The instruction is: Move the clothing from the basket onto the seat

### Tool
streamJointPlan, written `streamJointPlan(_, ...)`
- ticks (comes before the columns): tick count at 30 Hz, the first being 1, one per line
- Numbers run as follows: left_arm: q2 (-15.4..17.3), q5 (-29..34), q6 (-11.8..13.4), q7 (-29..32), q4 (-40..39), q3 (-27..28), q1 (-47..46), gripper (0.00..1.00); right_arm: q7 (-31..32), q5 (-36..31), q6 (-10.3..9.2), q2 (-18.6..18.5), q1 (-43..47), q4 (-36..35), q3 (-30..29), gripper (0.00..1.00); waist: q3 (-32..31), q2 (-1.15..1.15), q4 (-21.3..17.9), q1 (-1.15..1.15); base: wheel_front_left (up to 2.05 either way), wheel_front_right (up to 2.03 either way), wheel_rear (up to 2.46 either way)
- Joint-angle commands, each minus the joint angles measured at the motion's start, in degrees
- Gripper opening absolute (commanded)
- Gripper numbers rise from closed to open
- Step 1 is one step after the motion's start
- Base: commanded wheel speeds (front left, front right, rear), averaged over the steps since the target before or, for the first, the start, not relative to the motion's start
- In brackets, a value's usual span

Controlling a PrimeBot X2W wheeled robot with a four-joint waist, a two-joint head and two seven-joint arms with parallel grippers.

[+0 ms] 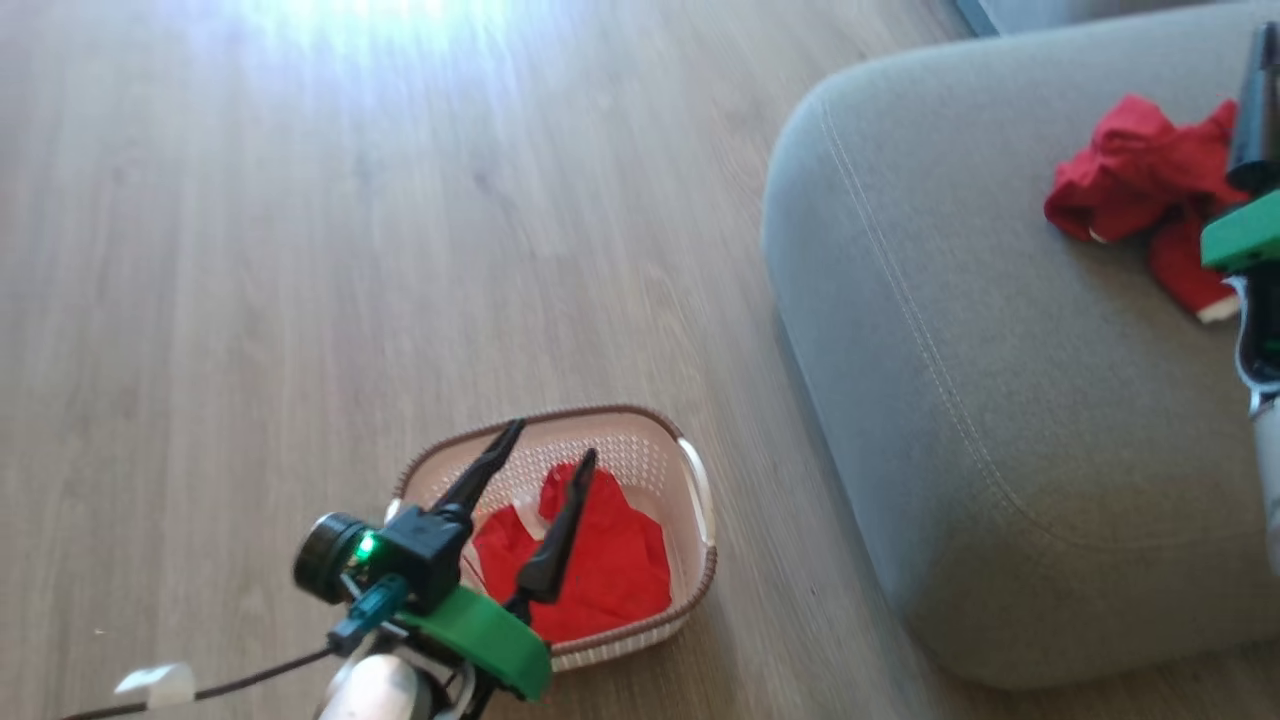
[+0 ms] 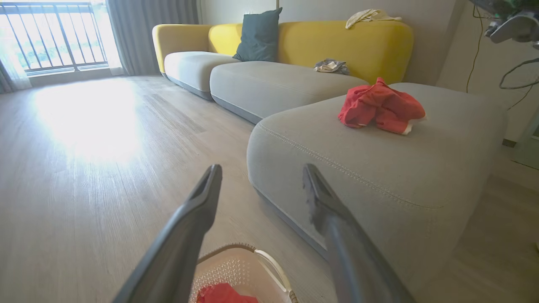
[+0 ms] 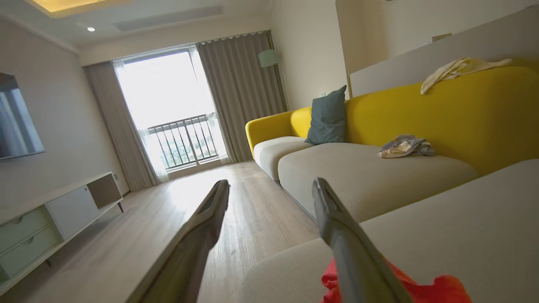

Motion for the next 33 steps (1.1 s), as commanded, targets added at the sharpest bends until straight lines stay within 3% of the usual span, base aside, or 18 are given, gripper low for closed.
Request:
streamJointPlan(1,-0.50,0.18,0.52,-0.29,-2.06,2.32,-1.58,1.00,-0.50,0.67,0.41,-0.99,-0.83,-2.66,1.32,1.00,-1.55,0.00,1.60,0.01,0.00,0.00,0.00)
streamJointPlan(6,-0.77,-0.62,0.33,-0.29,-1.87,5.35,-0.34,1.00,-0.51,6.33,0.41,-1.40,6.83,-12.74,3.65,1.00,-2.73,0.00,3.23,0.01,0.00,0.00,0.00)
streamJointPlan(9,-0.79,-1.84,0.84,-0.29,-1.98,6.66,0.10,1.00,-0.51,6.24,0.41,-0.42,11.43,-18.02,3.54,1.00,-2.96,0.00,4.14,0.01,0.00,0.00,0.00)
streamJointPlan(14,-0.80,-4.46,2.61,-0.29,-2.46,7.79,0.78,1.00,-0.51,4.76,0.41,3.26,20.09,-24.69,3.68,1.00,-3.52,0.00,6.10,0.01,0.00,0.00,0.00)
streamJointPlan(17,-0.81,-5.50,5.04,-0.29,-3.27,9.01,1.37,1.00,-0.51,4.00,0.41,5.56,25.03,-27.75,3.75,1.00,-3.78,0.00,6.96,0.01,0.00,0.00,0.00)
streamJointPlan(29,-0.81,-6.33,12.67,-0.29,-5.30,14.34,4.29,1.00,-0.51,-3.01,0.41,12.51,37.65,-30.90,7.00,1.00,-3.59,0.00,7.33,0.01,0.00,0.00,0.00)
streamJointPlan(33,-0.81,-9.01,13.19,-0.29,-5.31,15.13,4.56,1.00,-0.51,-8.09,0.41,12.99,39.34,-30.66,8.62,1.00,-3.25,0.00,7.39,0.01,0.00,0.00,0.00)
